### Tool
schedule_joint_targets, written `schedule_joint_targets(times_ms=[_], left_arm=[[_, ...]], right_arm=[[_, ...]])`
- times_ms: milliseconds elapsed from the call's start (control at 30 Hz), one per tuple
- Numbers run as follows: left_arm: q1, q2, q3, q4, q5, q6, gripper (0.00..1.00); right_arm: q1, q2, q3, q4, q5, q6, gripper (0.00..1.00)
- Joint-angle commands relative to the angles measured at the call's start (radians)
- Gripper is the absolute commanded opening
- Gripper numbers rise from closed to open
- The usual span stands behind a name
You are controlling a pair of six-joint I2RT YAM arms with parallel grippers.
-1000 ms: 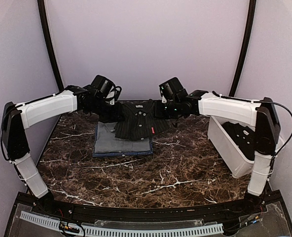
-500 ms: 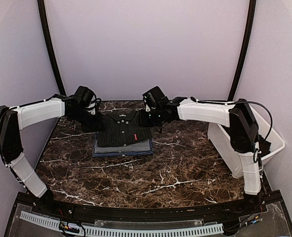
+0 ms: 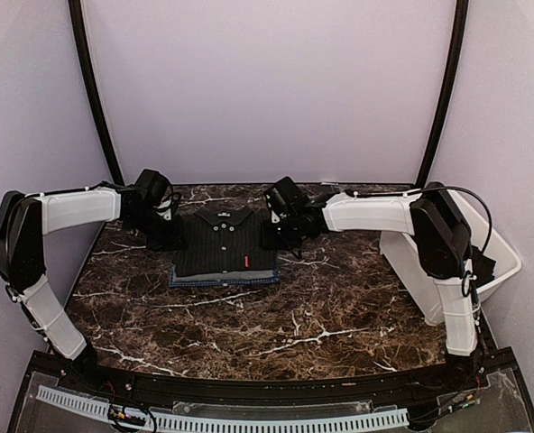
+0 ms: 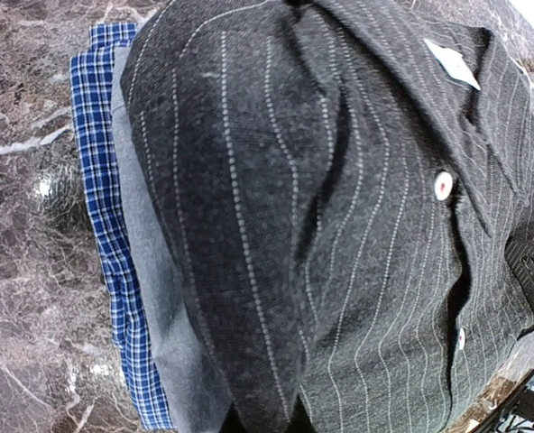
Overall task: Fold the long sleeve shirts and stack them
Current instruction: Place the square-folded shirt on the square-folded shirt.
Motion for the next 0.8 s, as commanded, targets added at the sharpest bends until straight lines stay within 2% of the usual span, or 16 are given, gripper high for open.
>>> schedule_joint_targets(times_ms=[0,167,267,433,533,767], left_arm=[[0.015,0.008,-0.017,0.001,-0.034,0.006,0.07],[0.015,-0.002,-0.016,-0.008,-0.049,-0.001,0.14],[0.015,-0.013,-0.006,-0.020,-0.076,-0.001,0.23],[0.015,-0.036,0.018,-0.054,-0.127,-0.001,0.34],[0.015,-0.051,0.021,-0.069,-0.149,-0.001,0.36],[0.015,-0.105,0.025,-0.097,-0.190,0.002,0.43]], right_arm=[[-0.002,-0.112,-0.032,-0.039,0.067,-0.051,0.37],[0.025,-0.193,-0.042,-0.080,0.125,-0.086,0.40],[0.066,-0.209,-0.038,-0.098,0.151,-0.098,0.40],[0.110,-0.189,-0.066,-0.089,0.134,-0.092,0.31],[0.120,-0.171,-0.114,-0.060,0.104,-0.071,0.28],[0.120,-0.121,-0.187,-0.023,0.060,-0.046,0.30]])
